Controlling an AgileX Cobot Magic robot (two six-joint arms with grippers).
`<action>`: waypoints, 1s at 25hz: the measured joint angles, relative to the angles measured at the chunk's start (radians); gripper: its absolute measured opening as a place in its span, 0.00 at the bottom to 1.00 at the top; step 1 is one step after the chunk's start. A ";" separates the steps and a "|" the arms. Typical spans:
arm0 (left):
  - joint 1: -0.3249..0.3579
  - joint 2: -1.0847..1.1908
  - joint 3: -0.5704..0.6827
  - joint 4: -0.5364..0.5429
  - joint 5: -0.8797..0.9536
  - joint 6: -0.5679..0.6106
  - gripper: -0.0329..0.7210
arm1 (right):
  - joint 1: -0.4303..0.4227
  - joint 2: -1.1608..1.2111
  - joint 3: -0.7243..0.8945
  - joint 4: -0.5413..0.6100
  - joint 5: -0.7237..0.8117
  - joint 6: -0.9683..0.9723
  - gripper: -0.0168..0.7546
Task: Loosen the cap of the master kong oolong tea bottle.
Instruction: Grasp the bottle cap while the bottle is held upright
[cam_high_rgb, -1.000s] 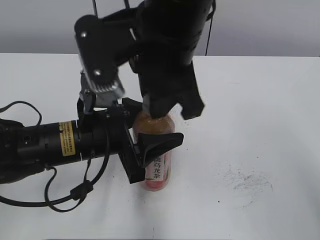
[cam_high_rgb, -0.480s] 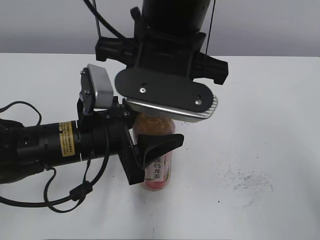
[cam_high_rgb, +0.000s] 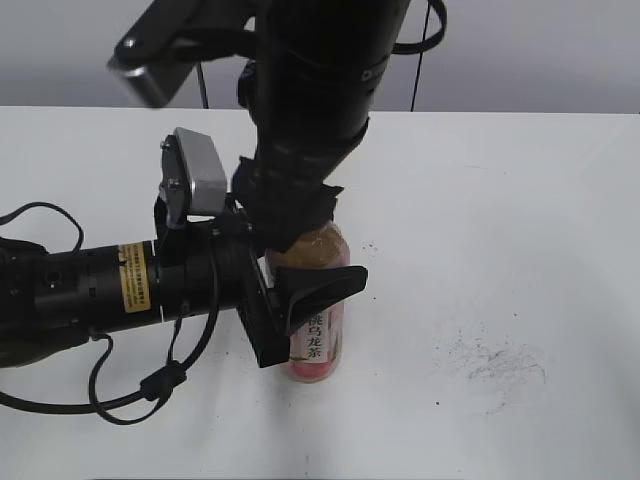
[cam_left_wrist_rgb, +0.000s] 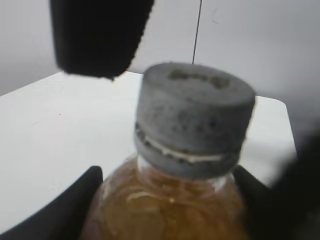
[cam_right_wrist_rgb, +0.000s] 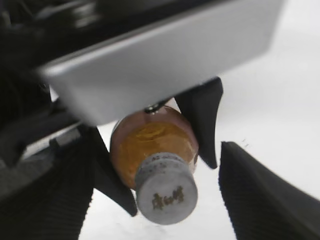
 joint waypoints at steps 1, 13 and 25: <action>0.000 0.000 0.000 0.000 0.000 -0.001 0.64 | 0.000 0.000 0.000 -0.020 0.000 0.175 0.75; 0.000 0.000 0.000 -0.003 0.003 -0.004 0.64 | 0.001 0.000 0.000 -0.066 0.000 0.797 0.53; 0.000 0.000 0.000 -0.003 0.003 -0.004 0.64 | 0.001 0.000 0.000 -0.031 0.001 0.738 0.52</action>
